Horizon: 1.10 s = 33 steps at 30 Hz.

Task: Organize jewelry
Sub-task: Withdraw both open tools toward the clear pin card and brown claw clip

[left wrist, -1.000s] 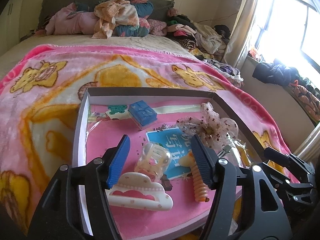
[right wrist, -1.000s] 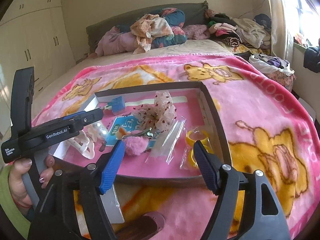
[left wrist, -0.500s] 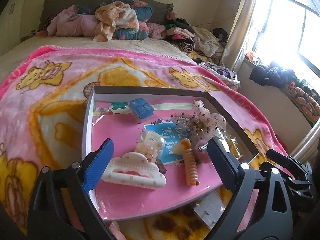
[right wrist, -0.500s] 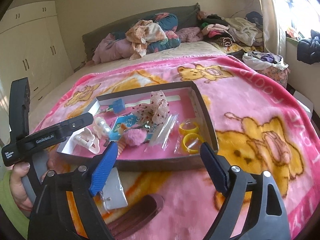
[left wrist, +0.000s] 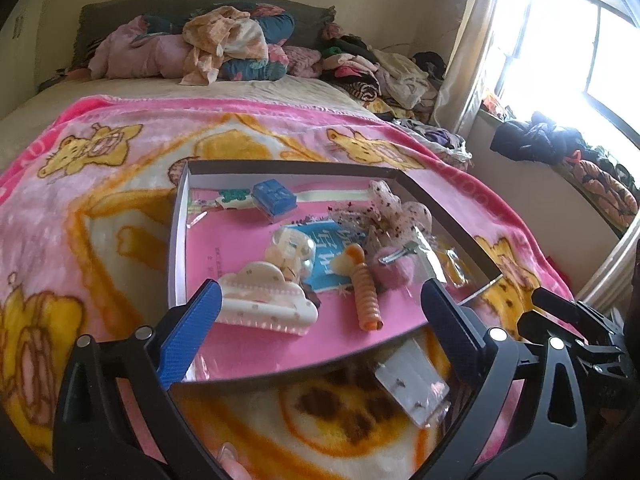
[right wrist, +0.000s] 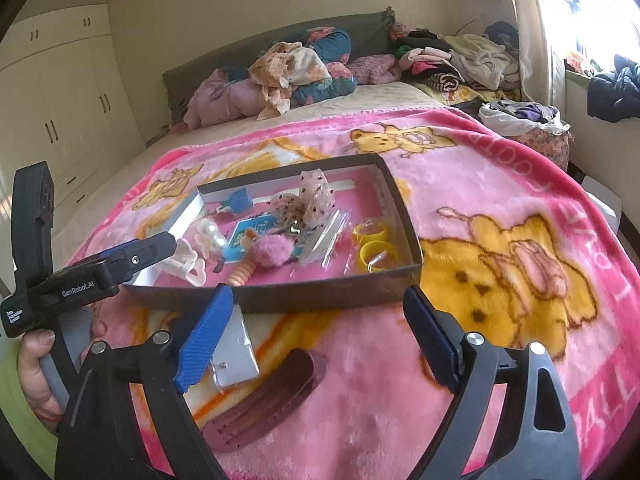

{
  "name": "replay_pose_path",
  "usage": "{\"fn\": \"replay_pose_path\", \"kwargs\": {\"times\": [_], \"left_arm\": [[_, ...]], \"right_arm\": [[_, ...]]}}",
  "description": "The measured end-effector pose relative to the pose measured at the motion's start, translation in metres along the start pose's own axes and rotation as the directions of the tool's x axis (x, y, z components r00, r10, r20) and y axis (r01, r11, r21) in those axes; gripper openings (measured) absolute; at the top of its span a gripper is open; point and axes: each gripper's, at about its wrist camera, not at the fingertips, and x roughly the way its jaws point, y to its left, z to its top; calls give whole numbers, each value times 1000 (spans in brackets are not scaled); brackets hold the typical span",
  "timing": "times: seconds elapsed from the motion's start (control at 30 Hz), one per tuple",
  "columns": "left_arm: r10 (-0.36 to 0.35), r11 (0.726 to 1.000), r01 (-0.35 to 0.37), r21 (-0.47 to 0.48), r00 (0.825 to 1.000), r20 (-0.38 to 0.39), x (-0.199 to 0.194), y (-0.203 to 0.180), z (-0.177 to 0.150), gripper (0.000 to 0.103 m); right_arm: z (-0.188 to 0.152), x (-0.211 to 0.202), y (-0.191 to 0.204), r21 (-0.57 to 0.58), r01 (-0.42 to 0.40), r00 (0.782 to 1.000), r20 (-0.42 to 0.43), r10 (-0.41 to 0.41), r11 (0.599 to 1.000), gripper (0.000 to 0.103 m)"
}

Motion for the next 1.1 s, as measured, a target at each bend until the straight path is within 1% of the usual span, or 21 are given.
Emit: {"fn": "replay_pose_path", "kwargs": {"times": [0.37, 0.7, 0.97, 1.1], "left_arm": [[-5, 1000, 5, 18, 1000, -9, -9, -4, -13, 91], [4, 999, -3, 35, 1000, -21, -16, -1, -25, 91], [12, 998, -10, 68, 1000, -29, -23, 0, -33, 91], [-3, 997, 6, 79, 999, -40, -26, -1, -38, 91]], "right_arm": [[-10, -7, 3, -9, 0, 1000, -7, 0, 1000, 84], [-25, -10, 10, -23, -11, 999, -33, 10, 1000, 84], [-39, -4, 21, -47, -27, 997, -74, 24, 999, 84], [-50, 2, 28, -49, -44, 993, -112, 38, 998, 84]]}}
